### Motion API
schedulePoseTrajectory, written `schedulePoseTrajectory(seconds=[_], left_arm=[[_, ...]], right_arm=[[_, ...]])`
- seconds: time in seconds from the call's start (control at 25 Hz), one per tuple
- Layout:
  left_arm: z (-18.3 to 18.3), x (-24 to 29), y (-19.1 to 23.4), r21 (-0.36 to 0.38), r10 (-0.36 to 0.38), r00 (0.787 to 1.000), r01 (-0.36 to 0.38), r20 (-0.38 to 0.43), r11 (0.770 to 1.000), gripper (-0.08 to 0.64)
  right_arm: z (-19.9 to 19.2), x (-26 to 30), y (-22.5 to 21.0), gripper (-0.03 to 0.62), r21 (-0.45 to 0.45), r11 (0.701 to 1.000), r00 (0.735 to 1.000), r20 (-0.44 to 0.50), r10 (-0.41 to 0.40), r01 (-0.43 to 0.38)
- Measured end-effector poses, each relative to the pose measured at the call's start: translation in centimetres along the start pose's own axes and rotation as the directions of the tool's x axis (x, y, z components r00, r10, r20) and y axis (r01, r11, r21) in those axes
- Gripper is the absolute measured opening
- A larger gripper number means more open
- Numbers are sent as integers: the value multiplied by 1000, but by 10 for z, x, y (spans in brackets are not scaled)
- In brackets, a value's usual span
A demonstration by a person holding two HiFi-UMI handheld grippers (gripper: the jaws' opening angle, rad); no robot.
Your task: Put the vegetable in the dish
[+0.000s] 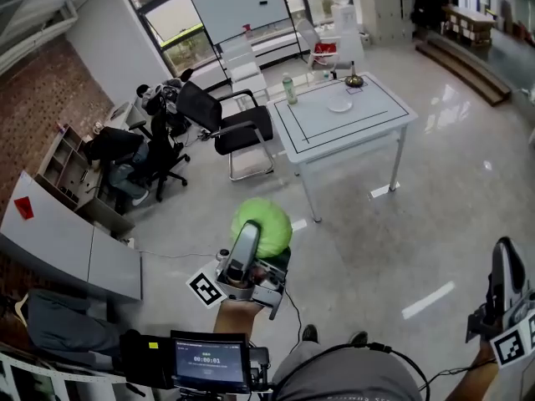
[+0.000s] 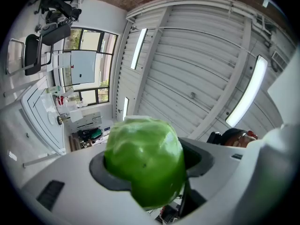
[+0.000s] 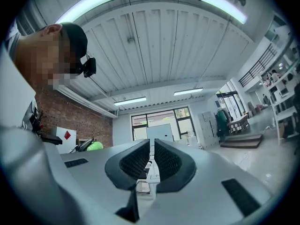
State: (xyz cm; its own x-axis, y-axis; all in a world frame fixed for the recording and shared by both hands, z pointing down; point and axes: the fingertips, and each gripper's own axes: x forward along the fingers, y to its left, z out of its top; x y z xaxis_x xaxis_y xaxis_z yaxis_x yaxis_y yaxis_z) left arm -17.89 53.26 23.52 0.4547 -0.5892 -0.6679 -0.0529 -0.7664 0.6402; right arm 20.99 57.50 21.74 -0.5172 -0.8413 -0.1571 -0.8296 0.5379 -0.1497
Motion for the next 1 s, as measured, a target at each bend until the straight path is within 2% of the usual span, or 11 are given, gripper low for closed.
schedulePoseTrajectory(seconds=[0.2, 0.36, 0.64, 1.0], left_arm=[[-32, 9, 7, 3, 25, 1000, -25, -18, 1000, 291], [-36, 15, 13, 1, 43, 999, -43, -28, 999, 291], [-16, 38, 39, -11, 38, 998, -39, -42, 999, 291], [51, 49, 89, -25, 14, 999, -15, -40, 1000, 291]], right_arm=[[-7, -3, -27, 14, 18, 1000, 1000, -13, 20, -20], [-15, 9, -38, 14, 37, 999, 999, -21, 35, -35], [-17, 39, -50, 14, 43, 999, 1000, -19, 5, -5], [-28, 113, -41, 14, 20, 999, 999, -8, -31, 32]])
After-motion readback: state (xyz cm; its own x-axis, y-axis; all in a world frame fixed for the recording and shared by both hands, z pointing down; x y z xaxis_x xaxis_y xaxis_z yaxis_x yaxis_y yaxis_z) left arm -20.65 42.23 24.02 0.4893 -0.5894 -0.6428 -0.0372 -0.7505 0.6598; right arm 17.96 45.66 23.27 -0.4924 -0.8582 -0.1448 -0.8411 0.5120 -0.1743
